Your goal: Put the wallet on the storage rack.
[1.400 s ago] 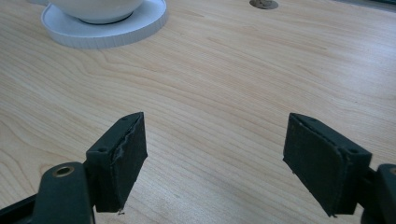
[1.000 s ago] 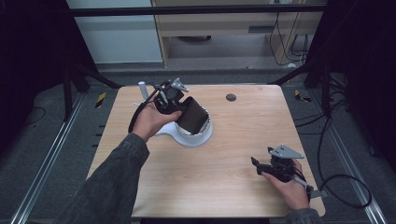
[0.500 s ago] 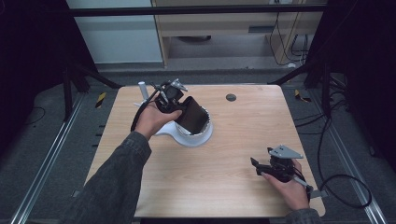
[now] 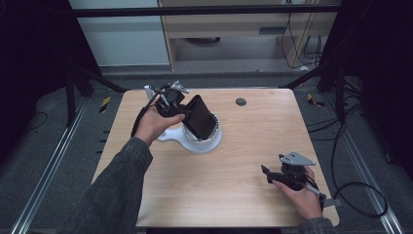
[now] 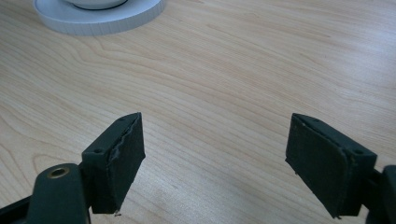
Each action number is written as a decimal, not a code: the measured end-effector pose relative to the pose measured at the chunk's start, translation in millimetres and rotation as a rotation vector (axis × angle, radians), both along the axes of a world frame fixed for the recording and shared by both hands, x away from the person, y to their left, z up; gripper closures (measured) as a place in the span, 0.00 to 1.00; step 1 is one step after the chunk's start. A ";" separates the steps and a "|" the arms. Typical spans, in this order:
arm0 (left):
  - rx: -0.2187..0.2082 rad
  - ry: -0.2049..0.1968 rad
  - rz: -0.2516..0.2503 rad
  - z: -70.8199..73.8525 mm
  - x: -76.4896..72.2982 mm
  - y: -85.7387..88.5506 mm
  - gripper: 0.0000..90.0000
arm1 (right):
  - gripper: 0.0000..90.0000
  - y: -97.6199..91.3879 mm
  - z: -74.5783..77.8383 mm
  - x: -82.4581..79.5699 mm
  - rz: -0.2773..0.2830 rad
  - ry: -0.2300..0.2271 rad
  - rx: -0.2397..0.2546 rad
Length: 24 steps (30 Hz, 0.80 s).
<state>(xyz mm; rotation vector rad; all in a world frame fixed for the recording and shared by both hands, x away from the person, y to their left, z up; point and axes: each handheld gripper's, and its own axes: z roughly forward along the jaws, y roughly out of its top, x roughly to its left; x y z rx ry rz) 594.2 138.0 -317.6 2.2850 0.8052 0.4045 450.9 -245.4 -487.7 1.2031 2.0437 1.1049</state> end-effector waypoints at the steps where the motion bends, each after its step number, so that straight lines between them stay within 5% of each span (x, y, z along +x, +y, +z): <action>1: -0.005 -0.006 0.003 0.9 -0.6 0.9 0.72 | 0.22 0.0 -0.2 0.0 0.000 0.000 -0.002; 24: -0.073 -0.120 0.012 32.1 -29.2 19.8 0.62 | 0.22 0.0 -0.8 -0.3 0.003 0.004 -0.010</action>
